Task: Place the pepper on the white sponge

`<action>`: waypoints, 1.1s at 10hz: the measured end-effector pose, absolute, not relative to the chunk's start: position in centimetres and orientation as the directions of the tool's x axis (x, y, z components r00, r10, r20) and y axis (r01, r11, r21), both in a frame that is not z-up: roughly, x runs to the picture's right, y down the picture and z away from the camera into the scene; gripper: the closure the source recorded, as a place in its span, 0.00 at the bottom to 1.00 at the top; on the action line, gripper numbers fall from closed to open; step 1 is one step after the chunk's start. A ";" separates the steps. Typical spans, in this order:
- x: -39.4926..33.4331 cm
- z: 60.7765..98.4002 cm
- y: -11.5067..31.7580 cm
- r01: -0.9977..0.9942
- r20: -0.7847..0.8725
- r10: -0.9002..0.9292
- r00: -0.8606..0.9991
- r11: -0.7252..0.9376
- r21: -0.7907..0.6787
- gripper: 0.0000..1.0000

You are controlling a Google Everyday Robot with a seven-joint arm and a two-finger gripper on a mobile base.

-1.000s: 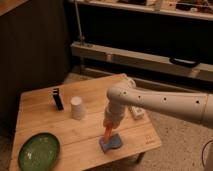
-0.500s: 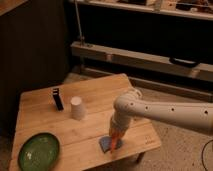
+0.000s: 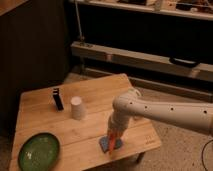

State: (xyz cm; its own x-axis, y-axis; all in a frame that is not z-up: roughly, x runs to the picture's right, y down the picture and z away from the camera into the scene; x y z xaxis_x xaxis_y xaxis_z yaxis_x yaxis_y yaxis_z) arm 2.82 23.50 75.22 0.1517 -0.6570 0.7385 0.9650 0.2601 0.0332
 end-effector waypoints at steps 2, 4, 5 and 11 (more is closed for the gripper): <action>2.4 75.5 24.0 0.968 0.741 -0.659 0.129 0.246 0.051 0.93; 1.9 75.7 24.2 0.970 0.740 -0.663 0.113 0.235 0.063 0.82; 1.9 75.8 24.3 0.970 0.742 -0.662 0.111 0.233 0.063 0.71; 2.1 76.8 24.9 0.975 0.744 -0.659 0.111 0.219 0.048 0.20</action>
